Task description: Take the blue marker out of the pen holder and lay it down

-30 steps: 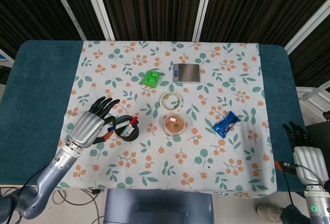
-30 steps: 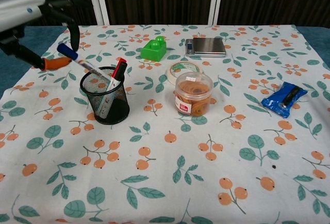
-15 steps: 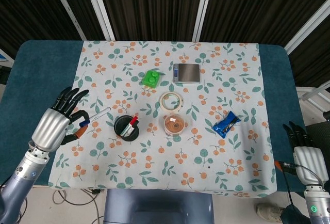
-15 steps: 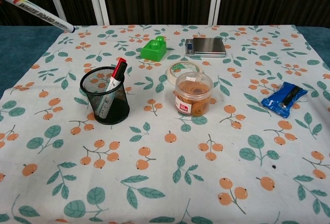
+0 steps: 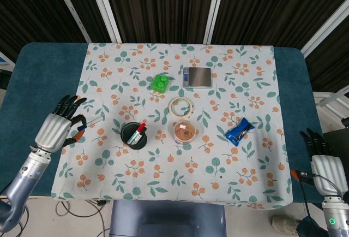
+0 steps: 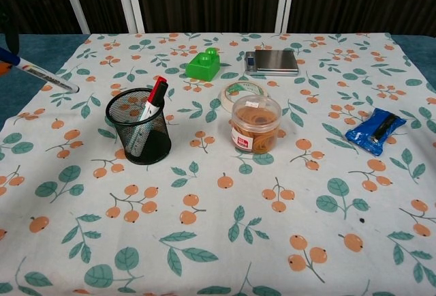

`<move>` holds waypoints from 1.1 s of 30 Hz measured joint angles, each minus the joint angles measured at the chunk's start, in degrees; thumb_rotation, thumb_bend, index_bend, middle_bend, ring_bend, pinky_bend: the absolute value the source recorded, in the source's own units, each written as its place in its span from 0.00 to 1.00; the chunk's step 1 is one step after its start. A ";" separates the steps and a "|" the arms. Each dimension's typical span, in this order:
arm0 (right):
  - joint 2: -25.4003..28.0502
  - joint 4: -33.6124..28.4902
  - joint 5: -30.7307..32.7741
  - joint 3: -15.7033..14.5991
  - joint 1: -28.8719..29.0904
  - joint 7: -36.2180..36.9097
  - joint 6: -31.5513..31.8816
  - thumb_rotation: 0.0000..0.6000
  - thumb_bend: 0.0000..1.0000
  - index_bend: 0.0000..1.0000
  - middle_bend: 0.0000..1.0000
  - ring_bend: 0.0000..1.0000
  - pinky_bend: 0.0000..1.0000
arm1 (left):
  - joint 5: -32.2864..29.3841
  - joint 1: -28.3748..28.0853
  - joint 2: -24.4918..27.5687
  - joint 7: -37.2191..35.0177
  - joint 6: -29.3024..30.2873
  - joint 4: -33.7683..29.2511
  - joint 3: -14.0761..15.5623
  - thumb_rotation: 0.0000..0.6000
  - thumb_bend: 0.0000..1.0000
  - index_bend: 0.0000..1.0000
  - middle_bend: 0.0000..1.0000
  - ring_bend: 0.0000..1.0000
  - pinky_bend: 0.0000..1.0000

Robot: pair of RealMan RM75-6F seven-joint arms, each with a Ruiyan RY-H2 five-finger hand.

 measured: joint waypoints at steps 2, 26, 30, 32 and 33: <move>-0.03 0.07 -0.02 0.02 -0.01 0.06 0.04 1.00 0.11 0.07 0.00 0.04 0.17 | -1.11 -1.21 -1.41 -0.58 -1.84 1.32 -0.65 1.00 0.37 0.56 0.09 0.00 0.00; 0.06 0.08 0.21 0.16 0.02 0.27 -0.09 1.00 0.11 0.08 0.00 0.04 0.17 | -4.02 -9.48 -9.73 8.26 -11.50 5.31 -2.14 1.00 0.37 0.55 0.08 0.00 0.00; 0.06 0.02 0.23 0.17 0.05 0.29 -0.15 1.00 0.11 0.08 0.00 0.04 0.17 | -4.29 -9.44 -9.24 9.73 -12.35 4.04 -1.37 1.00 0.36 0.50 0.08 0.00 0.00; 0.09 -0.03 0.21 0.14 0.06 0.37 -0.21 1.00 0.11 0.08 0.00 0.04 0.17 | -4.68 -9.35 -8.64 10.67 -12.91 3.01 -1.03 1.00 0.34 0.46 0.08 0.00 0.00; 0.10 -0.10 0.22 0.10 0.06 0.46 -0.29 1.00 0.11 0.08 0.00 0.04 0.17 | -4.86 -9.31 -8.35 11.14 -13.21 2.49 -0.86 1.00 0.31 0.45 0.07 0.00 0.00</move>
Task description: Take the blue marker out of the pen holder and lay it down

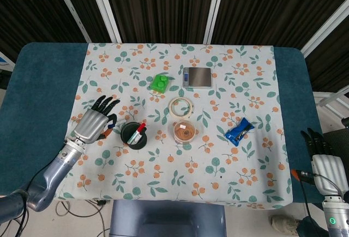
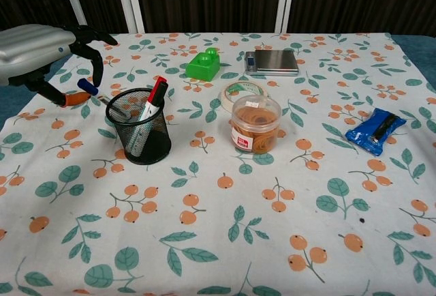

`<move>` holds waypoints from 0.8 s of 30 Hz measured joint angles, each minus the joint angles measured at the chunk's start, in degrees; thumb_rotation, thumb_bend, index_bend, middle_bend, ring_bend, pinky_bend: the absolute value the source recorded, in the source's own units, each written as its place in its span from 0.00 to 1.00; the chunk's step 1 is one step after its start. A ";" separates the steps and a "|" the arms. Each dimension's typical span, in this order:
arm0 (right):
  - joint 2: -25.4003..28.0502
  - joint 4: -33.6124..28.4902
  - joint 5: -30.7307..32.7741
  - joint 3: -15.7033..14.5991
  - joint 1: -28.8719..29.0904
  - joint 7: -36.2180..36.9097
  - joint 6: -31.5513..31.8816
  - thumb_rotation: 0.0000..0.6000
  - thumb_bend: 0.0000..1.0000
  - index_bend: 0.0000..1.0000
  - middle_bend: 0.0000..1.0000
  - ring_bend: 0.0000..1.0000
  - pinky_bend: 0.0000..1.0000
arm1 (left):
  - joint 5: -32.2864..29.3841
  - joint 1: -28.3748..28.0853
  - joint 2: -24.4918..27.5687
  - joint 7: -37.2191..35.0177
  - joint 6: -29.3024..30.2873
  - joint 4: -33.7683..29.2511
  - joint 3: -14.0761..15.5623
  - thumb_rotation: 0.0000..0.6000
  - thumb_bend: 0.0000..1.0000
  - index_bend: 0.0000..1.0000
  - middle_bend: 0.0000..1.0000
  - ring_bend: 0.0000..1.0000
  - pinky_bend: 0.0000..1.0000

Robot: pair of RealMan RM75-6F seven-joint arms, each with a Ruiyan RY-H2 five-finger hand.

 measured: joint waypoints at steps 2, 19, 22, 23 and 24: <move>0.06 -0.11 0.01 -0.04 0.00 0.08 -0.07 1.00 0.11 0.08 0.00 0.04 0.17 | -0.09 0.09 0.88 1.71 -0.47 -1.11 0.52 1.00 0.28 0.43 0.07 0.00 0.00; 0.11 -0.20 0.00 -0.08 0.05 -0.03 -0.17 1.00 0.11 0.08 0.00 0.04 0.17 | 4.68 4.17 8.95 5.62 8.80 -16.96 2.51 1.00 0.16 0.33 0.07 0.00 0.00; 0.14 -0.22 -0.08 -0.11 0.02 0.03 -0.10 1.00 0.11 0.08 0.00 0.04 0.17 | 5.35 6.50 10.68 7.56 12.51 -19.21 2.91 1.00 0.16 0.28 0.05 0.00 0.00; 0.18 -0.28 -0.18 -0.13 0.03 0.08 -0.10 1.00 0.11 0.08 0.00 0.04 0.17 | 5.31 7.42 11.28 8.46 13.71 -20.00 3.02 1.00 0.17 0.26 0.05 0.00 0.00; 0.22 -0.37 -0.31 -0.14 0.05 0.17 -0.11 1.00 0.11 0.08 0.00 0.04 0.17 | 5.13 8.39 11.92 9.39 14.92 -20.96 3.12 1.00 0.17 0.25 0.04 0.00 0.00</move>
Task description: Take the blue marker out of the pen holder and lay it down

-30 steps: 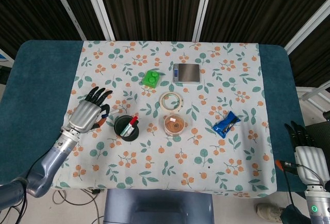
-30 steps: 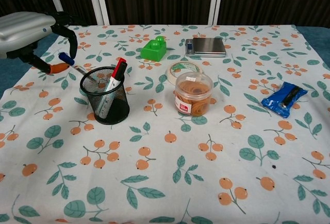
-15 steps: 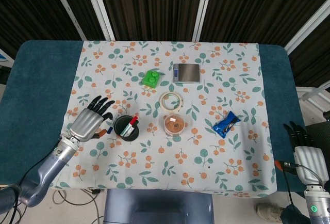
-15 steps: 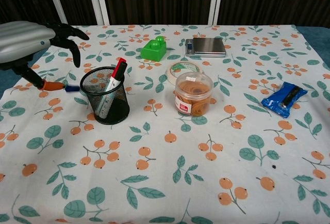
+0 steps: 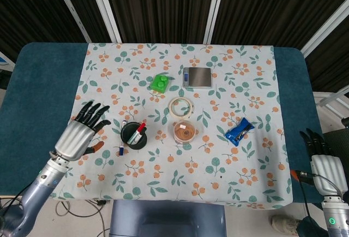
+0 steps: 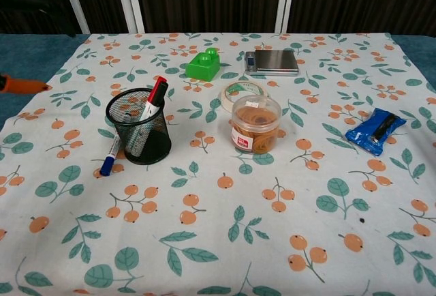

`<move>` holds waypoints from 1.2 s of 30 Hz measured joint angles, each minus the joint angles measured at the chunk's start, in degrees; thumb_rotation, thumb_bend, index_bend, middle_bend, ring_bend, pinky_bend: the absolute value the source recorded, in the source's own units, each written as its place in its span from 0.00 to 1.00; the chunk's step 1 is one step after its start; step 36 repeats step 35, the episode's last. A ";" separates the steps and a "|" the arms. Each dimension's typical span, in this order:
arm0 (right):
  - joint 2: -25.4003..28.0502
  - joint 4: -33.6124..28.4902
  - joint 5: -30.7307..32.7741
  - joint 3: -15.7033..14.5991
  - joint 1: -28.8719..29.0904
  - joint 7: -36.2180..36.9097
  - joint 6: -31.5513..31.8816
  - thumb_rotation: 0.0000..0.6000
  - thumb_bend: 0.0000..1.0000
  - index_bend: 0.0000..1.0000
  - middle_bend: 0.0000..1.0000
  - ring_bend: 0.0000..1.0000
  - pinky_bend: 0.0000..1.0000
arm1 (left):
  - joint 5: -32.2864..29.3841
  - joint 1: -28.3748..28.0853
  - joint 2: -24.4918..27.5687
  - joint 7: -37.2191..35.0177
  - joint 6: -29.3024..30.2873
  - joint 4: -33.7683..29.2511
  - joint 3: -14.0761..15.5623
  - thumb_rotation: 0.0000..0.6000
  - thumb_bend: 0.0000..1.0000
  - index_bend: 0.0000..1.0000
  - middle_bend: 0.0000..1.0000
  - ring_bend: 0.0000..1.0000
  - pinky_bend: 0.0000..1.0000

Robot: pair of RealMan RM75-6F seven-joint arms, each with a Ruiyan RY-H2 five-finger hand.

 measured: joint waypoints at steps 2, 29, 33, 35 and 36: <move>0.05 0.00 -0.13 -0.04 0.02 0.07 0.00 1.00 0.11 0.08 0.00 0.04 0.17 | -0.70 2.49 1.50 1.68 2.76 -2.56 0.20 1.00 0.17 0.22 0.03 0.00 0.00; -0.26 0.76 -0.61 -0.13 0.02 0.23 0.33 1.00 0.11 0.08 0.00 0.04 0.17 | -8.49 18.34 6.84 -12.80 9.64 1.90 3.64 1.00 0.17 0.06 0.00 0.00 0.00; -0.28 0.78 -0.63 -0.14 0.02 0.24 0.32 1.00 0.11 0.08 0.00 0.04 0.17 | -6.13 18.95 6.54 -14.68 10.80 3.60 3.33 1.00 0.17 0.06 0.00 0.00 0.00; -0.30 0.78 -0.57 -0.13 0.01 0.31 0.33 1.00 0.11 0.08 0.00 0.04 0.17 | -5.81 19.19 6.59 -15.71 10.95 3.77 3.15 1.00 0.17 0.06 0.00 0.00 0.00; -0.30 0.78 -0.57 -0.13 0.01 0.31 0.33 1.00 0.11 0.08 0.00 0.04 0.17 | -5.81 19.19 6.59 -15.71 10.95 3.77 3.15 1.00 0.17 0.06 0.00 0.00 0.00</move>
